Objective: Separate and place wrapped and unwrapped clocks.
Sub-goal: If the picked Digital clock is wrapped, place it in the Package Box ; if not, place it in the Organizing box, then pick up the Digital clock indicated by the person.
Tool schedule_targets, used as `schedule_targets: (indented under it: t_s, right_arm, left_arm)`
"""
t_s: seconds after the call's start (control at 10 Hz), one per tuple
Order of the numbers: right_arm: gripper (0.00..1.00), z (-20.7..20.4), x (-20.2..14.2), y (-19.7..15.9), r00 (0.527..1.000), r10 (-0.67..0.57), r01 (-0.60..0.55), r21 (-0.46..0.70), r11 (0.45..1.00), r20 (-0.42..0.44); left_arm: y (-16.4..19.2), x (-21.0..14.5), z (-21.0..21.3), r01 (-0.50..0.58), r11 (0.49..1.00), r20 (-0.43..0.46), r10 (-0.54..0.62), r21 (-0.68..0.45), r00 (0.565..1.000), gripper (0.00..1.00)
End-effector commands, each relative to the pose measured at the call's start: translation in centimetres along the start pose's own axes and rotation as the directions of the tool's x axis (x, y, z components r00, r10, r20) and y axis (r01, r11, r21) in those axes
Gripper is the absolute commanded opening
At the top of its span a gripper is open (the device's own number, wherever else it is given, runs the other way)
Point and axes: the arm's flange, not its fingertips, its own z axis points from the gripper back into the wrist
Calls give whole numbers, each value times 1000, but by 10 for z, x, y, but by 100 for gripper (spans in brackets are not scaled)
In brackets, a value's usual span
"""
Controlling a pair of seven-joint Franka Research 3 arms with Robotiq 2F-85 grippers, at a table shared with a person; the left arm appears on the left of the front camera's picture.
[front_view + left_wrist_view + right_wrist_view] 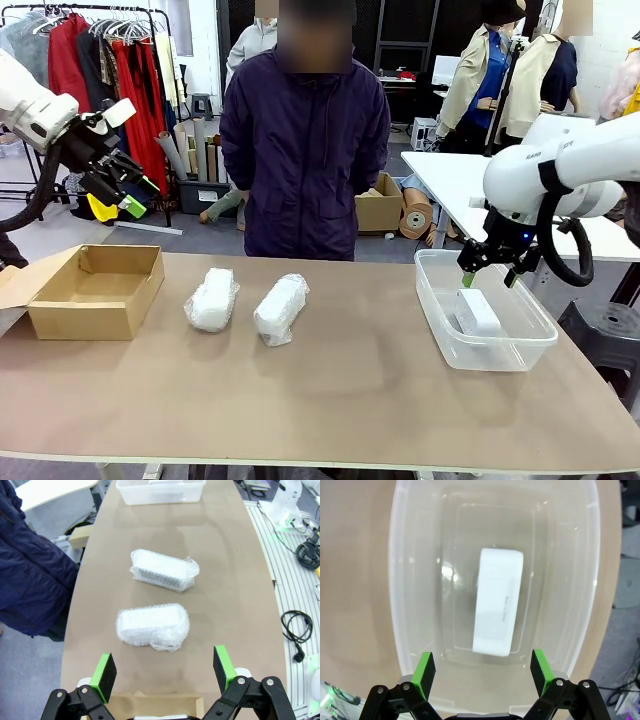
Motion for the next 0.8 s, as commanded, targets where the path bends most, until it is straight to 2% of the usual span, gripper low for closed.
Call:
schedule_targets:
  t_s: [0.0, 0.7]
  right_arm:
    - [100, -9, 5, -1, 1000, -13, 14, -27, 1000, 1]
    - [100, -9, 5, -1, 1000, -13, 14, -27, 1000, 1]
  left_arm:
    - [-3, 1, 0, -2, 1000, -2, 2, 7, 1000, 100]
    - [-3, 1, 0, -2, 1000, -2, 2, 7, 1000, 100]
